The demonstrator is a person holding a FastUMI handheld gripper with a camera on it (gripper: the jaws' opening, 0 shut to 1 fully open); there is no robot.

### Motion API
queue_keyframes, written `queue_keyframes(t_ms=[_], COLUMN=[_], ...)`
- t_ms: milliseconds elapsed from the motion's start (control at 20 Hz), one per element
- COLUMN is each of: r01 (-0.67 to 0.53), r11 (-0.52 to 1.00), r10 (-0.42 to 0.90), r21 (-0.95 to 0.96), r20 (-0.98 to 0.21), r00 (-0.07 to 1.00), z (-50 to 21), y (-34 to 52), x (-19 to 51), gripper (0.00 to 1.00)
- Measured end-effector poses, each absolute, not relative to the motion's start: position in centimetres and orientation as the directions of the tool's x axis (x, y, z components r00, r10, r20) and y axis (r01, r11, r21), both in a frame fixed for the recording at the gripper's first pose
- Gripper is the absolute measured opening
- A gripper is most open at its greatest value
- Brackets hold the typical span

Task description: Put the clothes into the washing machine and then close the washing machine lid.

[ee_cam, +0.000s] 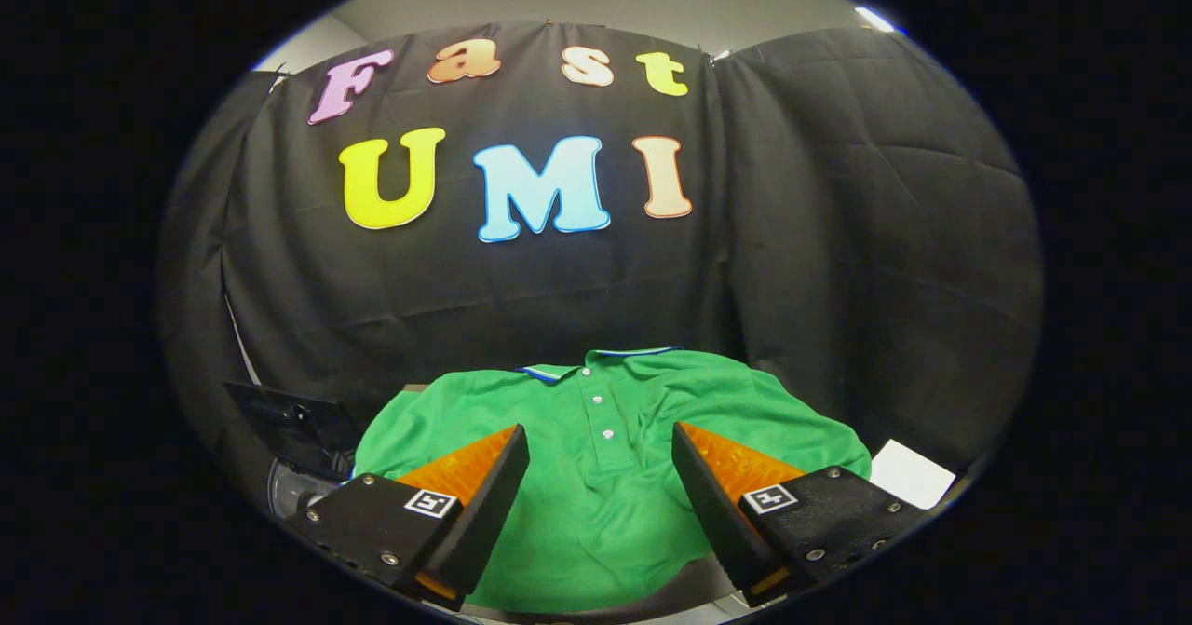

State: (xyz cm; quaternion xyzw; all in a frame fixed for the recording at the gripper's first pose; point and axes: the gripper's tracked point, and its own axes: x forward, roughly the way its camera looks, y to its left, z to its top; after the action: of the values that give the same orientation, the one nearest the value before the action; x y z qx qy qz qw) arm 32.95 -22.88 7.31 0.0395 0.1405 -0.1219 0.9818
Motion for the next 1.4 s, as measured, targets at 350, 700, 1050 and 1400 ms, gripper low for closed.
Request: queue_keyframes(t_ms=[350, 700, 1050, 1400], r01=[0.230, 0.221, 0.238, 0.253], r11=[0.971, 0.970, 0.970, 0.966], r10=[-0.185, -0.152, -0.179, -0.183], r21=[0.066, 0.098, 0.049, 0.061], r20=[-0.402, -0.465, -0.520, -0.530], r00=[0.897, 0.872, 0.835, 0.828], z=[5.0, 2.6, 1.8, 1.7], y=[-25.3, -24.7, -24.8, -24.8], x=[35.9, 36.4, 36.6, 37.1], gripper=[0.96, 0.96, 0.94, 0.77])
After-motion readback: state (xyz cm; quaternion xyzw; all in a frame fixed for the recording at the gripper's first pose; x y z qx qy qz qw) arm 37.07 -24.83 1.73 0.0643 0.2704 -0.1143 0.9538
